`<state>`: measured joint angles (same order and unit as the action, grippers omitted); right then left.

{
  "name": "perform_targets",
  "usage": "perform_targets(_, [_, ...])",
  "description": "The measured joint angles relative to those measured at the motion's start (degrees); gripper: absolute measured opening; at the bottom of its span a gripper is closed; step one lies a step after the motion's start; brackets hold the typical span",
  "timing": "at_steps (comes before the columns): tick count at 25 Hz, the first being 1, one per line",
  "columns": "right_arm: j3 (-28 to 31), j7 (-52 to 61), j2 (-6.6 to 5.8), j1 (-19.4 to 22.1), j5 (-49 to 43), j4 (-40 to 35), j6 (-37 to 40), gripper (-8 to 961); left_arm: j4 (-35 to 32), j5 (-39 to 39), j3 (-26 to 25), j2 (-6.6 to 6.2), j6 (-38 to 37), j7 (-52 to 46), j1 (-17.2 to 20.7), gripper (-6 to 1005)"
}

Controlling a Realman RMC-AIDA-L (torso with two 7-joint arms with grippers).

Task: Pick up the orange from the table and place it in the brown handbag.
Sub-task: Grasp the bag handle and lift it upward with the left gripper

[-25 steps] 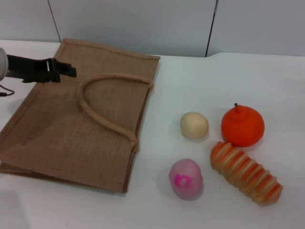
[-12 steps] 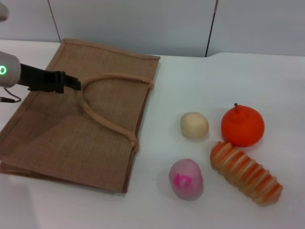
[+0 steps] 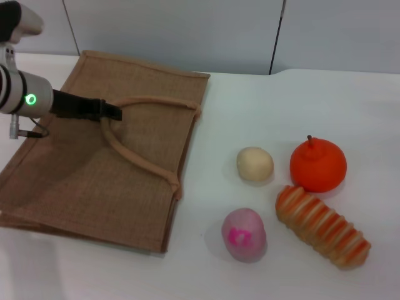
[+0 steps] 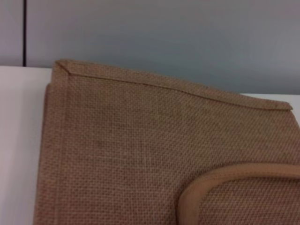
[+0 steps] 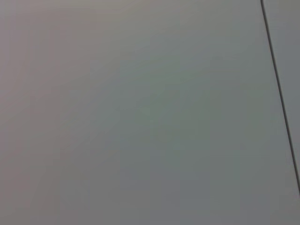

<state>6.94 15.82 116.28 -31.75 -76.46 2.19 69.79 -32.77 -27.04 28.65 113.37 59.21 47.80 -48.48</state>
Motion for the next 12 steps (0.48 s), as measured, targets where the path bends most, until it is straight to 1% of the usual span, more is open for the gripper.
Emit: perform_targets(12, [0.0,0.05,0.0,0.02,0.0,0.16,0.0,798,2.82,0.1,0.0,0.71,-3.3,0.96,-0.19,578])
